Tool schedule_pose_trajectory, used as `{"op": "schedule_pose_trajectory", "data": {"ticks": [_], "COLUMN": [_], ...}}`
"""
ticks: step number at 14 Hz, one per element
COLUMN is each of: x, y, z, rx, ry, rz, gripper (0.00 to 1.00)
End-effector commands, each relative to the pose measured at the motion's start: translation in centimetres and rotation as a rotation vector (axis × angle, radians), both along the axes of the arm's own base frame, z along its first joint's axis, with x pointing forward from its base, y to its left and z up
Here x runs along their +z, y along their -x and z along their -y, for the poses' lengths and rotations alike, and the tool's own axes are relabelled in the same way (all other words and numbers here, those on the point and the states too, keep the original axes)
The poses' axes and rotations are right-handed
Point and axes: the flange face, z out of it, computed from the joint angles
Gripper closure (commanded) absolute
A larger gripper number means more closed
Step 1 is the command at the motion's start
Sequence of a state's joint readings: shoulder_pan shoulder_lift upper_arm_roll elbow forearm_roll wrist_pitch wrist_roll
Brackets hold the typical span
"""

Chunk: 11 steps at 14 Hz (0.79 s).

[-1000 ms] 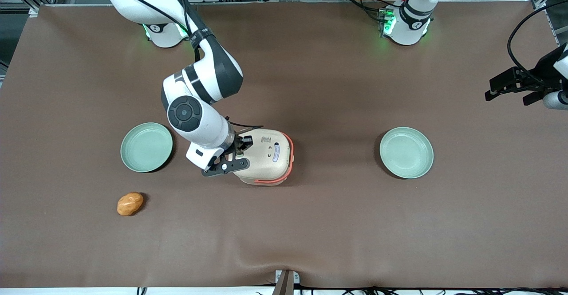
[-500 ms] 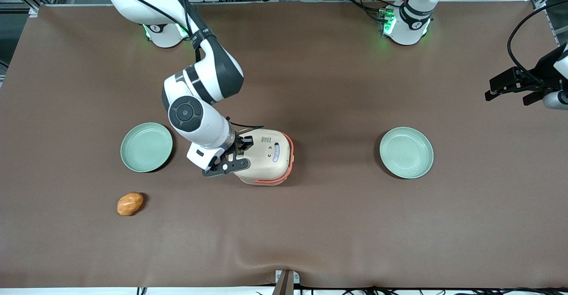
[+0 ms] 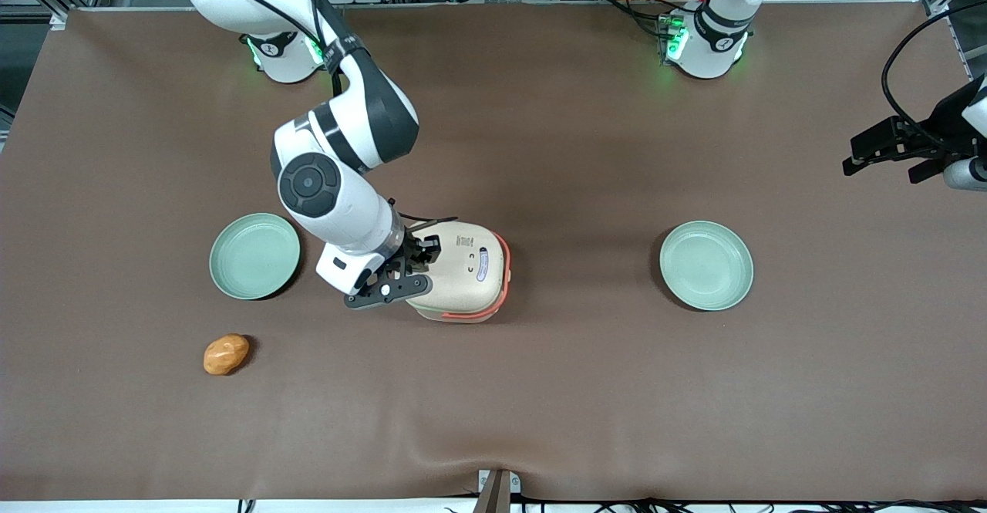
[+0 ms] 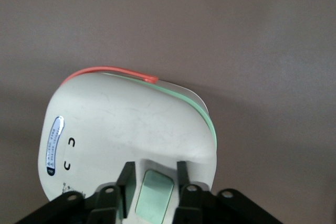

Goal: Press rice cooker button with right arm
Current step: 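Press the green button down with the closed right gripper fingertips, then lift the right gripper away as the cooker lid pops open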

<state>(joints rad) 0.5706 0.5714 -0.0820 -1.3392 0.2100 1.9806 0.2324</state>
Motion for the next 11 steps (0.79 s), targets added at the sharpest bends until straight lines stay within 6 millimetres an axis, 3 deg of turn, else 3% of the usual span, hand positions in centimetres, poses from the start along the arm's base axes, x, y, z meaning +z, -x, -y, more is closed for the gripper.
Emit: {"op": "schedule_pose_trajectory", "data": {"ticks": [1,3,5,11], "x": [2.9,5.5,7.6,11.2], "y": [0.5,0.4,0.2,0.3], "z": [0.2,1.3,2.7,5.7], "rx": [-0.008,-0.016,-0.024,-0.033], "ry": [-0.035,-0.065,-0.086,-0.095], "rz": [0.022,0.042,0.062,0.075], "gripper": [0.44,0.29,0.00,0.00]}}
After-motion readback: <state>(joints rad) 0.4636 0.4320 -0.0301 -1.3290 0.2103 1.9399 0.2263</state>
